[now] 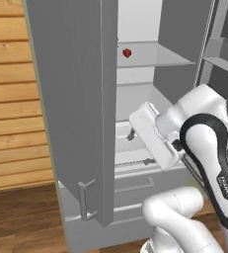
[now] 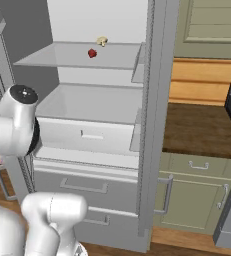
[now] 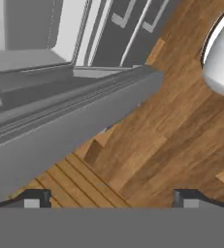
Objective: Take the strawberry from the fridge and place it on top of the pancake, located on the dining counter.
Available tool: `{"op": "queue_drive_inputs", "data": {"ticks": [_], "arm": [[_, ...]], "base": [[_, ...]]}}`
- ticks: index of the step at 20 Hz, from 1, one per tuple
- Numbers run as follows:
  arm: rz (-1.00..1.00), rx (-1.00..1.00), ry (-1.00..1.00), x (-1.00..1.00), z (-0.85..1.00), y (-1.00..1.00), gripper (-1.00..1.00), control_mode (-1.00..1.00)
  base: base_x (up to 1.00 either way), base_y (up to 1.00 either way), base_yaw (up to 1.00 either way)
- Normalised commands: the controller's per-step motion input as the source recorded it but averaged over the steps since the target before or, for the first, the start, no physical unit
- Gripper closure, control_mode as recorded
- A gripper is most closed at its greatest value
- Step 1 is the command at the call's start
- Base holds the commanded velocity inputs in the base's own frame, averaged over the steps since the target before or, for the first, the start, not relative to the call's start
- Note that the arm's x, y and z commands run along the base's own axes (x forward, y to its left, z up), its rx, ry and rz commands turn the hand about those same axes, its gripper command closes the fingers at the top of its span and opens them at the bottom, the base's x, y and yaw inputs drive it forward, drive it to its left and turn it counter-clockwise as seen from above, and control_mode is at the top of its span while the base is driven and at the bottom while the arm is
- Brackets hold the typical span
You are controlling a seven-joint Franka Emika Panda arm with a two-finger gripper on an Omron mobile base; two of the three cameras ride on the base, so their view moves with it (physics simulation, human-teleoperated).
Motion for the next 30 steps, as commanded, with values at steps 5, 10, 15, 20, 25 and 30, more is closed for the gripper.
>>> {"op": "queue_drive_inputs", "data": {"ticks": [5,10,15,20,25,30], "arm": [[0.07,0.52,0.01,0.84,0.35,-0.31,-1.0,-1.0],[0.23,0.14,-0.08,0.98,0.28,0.0,-1.0,-1.0],[0.16,0.01,-0.13,0.91,0.03,0.08,-1.0,-1.0],[0.01,0.06,-0.06,0.17,-0.06,0.56,-1.0,-1.0],[0.0,0.0,-0.02,0.0,-0.08,0.74,-1.0,-1.0],[0.0,0.0,0.0,-0.05,-0.08,0.73,-1.0,-1.0]], "base": [[0.0,0.0,0.0],[0.0,0.0,0.0],[0.0,0.0,0.0],[0.0,0.0,0.0],[0.0,0.0,0.0],[0.0,0.0,0.0]]}}
